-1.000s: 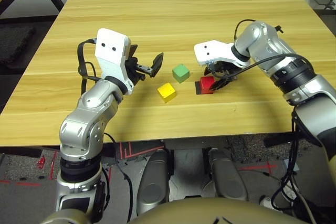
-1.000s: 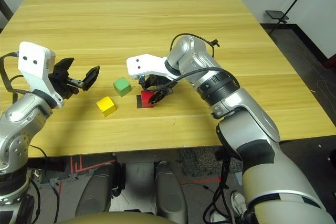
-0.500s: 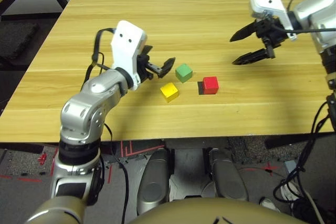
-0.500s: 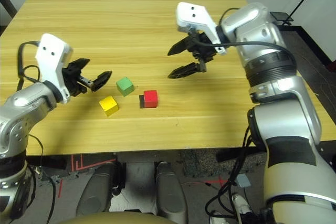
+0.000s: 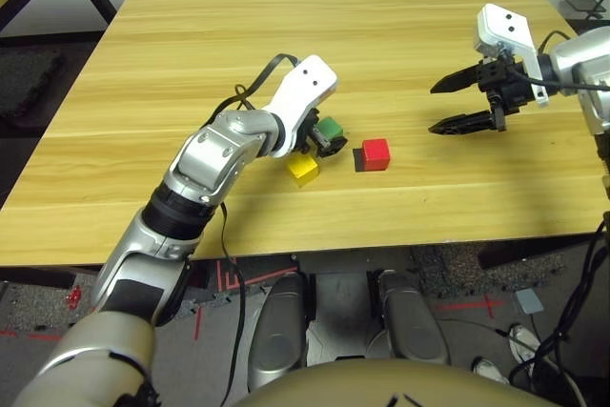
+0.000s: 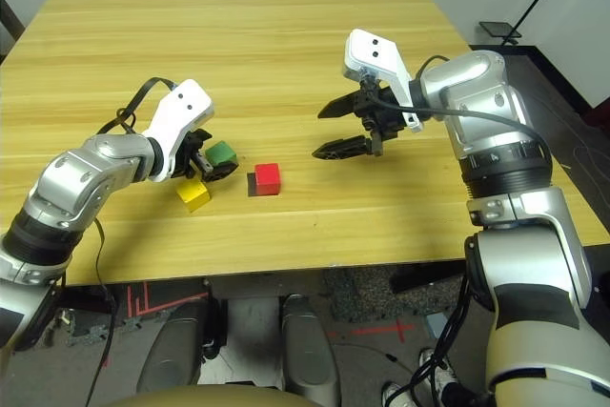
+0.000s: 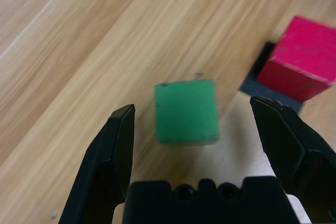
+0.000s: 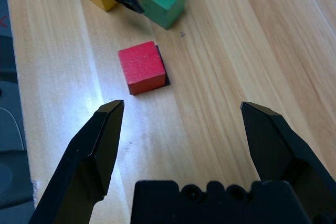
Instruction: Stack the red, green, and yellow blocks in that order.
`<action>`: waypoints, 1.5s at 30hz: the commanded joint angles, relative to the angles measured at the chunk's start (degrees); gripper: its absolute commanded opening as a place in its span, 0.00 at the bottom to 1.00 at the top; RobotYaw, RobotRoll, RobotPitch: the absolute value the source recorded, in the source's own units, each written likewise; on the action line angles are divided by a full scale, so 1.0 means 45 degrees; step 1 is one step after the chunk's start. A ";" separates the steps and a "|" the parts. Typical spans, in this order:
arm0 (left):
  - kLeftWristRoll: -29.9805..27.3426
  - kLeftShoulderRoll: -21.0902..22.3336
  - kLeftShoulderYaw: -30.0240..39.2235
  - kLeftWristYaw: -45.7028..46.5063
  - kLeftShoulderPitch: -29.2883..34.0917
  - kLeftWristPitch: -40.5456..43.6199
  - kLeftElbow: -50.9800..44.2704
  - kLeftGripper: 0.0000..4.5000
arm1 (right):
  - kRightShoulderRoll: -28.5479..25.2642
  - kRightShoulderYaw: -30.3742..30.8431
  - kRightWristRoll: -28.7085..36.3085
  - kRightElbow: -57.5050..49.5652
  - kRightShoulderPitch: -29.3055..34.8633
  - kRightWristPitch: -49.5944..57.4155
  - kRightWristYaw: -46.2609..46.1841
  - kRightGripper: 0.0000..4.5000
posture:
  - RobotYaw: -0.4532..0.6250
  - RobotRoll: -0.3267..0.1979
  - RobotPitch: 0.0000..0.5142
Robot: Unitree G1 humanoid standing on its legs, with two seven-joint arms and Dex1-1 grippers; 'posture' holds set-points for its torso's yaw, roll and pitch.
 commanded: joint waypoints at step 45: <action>0.1002 -0.1974 -0.0924 -0.6957 -0.2987 -0.4740 0.3732 0.45 | -0.0300 0.0054 0.2897 0.6631 -0.0007 -0.6140 0.1648 1.00 | 0.61 0.48 0.16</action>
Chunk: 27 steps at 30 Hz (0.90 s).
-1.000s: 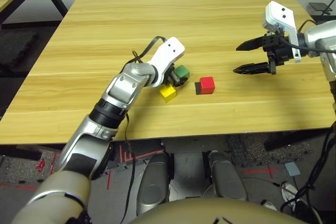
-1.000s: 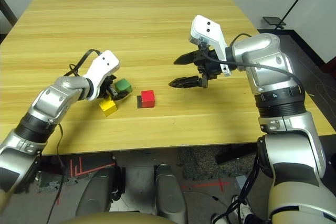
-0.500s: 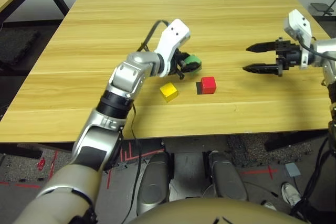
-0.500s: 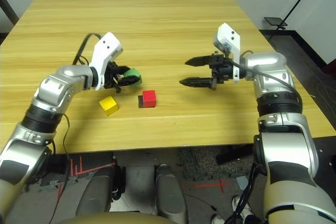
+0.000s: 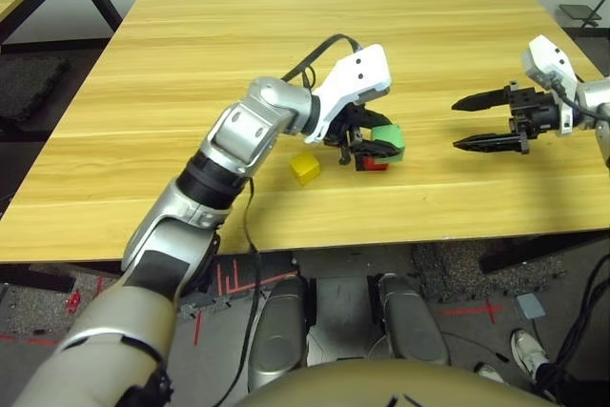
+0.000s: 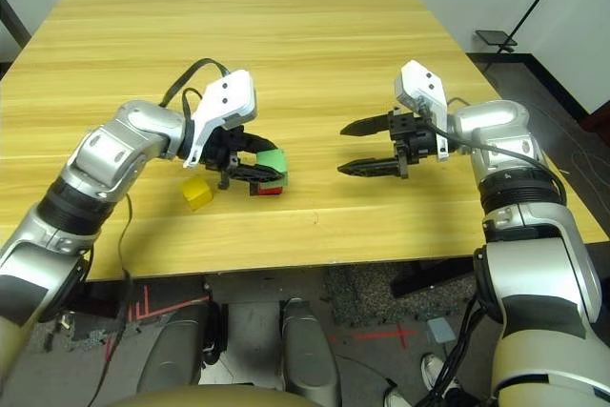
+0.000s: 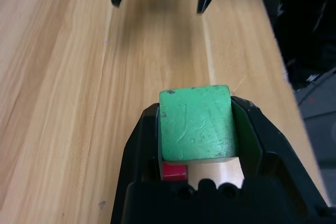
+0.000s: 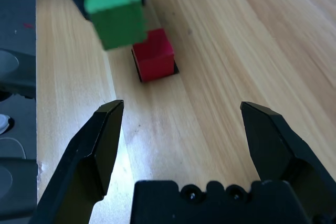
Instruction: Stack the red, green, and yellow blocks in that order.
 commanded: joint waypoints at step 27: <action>0.1454 -0.0820 0.0101 -0.0882 -0.0806 -0.2108 0.3394 0.45 | 0.0474 -0.1623 -0.0428 -0.1088 0.0545 0.1136 -0.0225 1.00 | 0.57 0.51 0.20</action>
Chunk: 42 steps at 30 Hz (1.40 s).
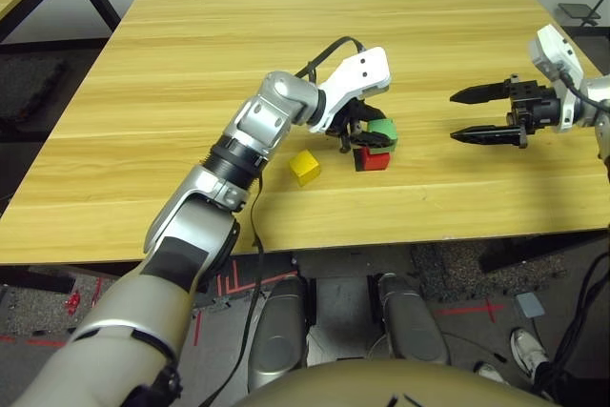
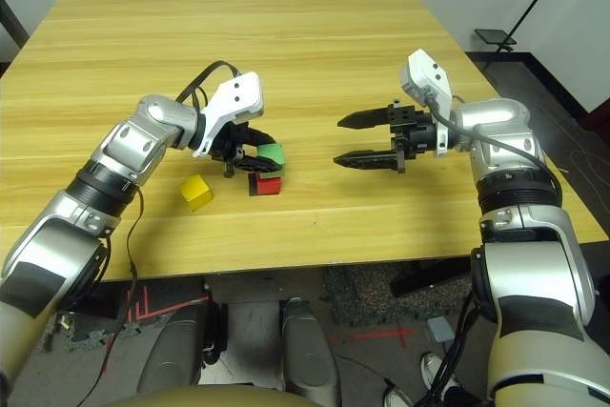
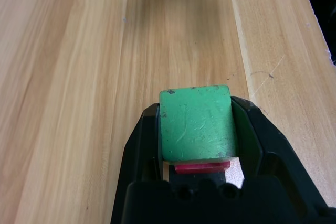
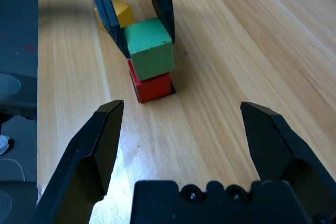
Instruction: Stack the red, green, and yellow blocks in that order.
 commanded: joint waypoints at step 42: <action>-0.0165 0.3314 0.1407 0.0558 0.2145 0.5101 -0.7207 1.00 | 0.0534 -0.0954 -0.0648 -0.0234 0.0184 0.0274 -0.0434 1.00 | 0.63 0.51 0.13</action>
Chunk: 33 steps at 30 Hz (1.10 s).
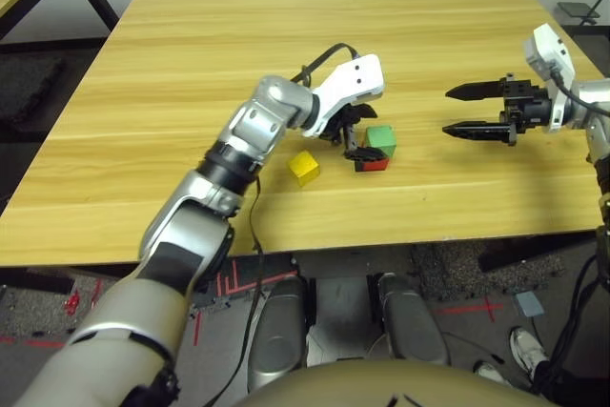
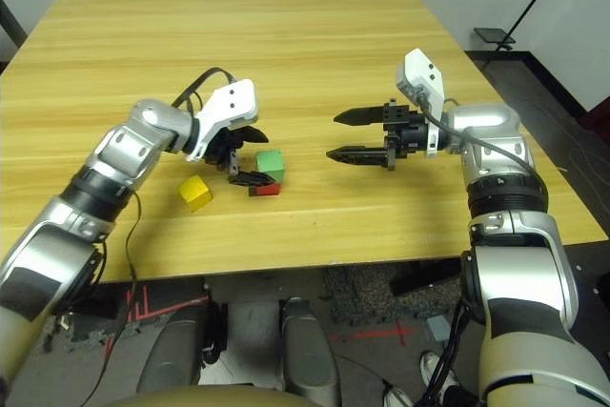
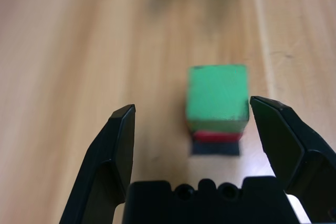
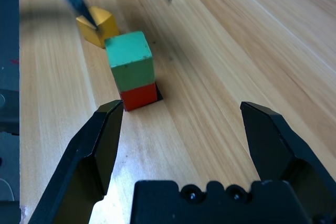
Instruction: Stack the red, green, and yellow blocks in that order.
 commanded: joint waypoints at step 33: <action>-0.1248 0.0897 0.0944 0.6066 0.6094 0.5314 -0.5148 0.86 | 0.0650 -0.0094 -0.0457 0.0904 -0.0805 -0.0367 0.0648 1.00 | 0.66 0.49 0.15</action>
